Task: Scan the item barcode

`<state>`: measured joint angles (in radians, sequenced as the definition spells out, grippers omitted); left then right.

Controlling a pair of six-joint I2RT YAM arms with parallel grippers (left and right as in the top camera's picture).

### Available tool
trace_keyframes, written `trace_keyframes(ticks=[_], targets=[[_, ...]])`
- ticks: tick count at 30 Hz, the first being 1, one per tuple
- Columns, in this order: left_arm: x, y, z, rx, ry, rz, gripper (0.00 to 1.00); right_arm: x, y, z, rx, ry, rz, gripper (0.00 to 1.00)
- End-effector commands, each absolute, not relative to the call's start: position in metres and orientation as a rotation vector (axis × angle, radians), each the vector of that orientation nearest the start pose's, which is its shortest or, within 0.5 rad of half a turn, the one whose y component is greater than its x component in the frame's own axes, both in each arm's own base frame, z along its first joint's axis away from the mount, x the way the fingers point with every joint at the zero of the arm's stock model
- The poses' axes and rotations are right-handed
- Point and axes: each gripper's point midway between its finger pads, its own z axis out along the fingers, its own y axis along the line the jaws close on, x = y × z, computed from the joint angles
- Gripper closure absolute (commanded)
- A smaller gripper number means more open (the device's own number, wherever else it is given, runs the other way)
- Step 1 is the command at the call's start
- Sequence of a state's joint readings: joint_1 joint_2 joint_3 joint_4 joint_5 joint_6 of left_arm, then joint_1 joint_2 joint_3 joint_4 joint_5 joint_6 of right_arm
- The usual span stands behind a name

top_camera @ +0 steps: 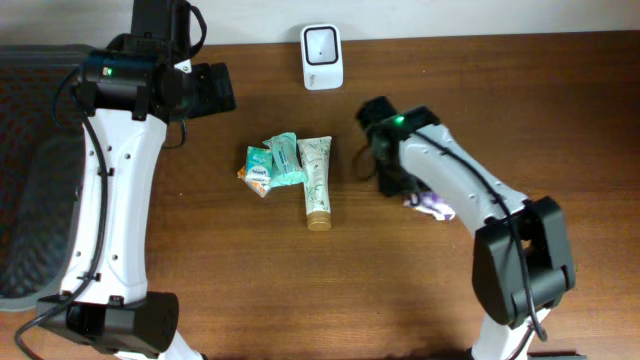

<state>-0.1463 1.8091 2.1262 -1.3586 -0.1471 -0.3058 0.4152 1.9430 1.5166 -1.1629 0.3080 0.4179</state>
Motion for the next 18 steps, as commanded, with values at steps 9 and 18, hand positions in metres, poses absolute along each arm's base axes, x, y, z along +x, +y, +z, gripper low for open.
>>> trace_keyframes(ticks=[9,18], targets=[[0.419,-0.037,0.298,-0.241,2.567,0.036,0.01,0.373,0.176,0.213,-0.221,2.877,0.088,0.01],[0.419,-0.037,0.298,-0.241,2.567,0.036,0.01,0.385,0.037,0.215,0.057,2.978,0.036,0.01]])
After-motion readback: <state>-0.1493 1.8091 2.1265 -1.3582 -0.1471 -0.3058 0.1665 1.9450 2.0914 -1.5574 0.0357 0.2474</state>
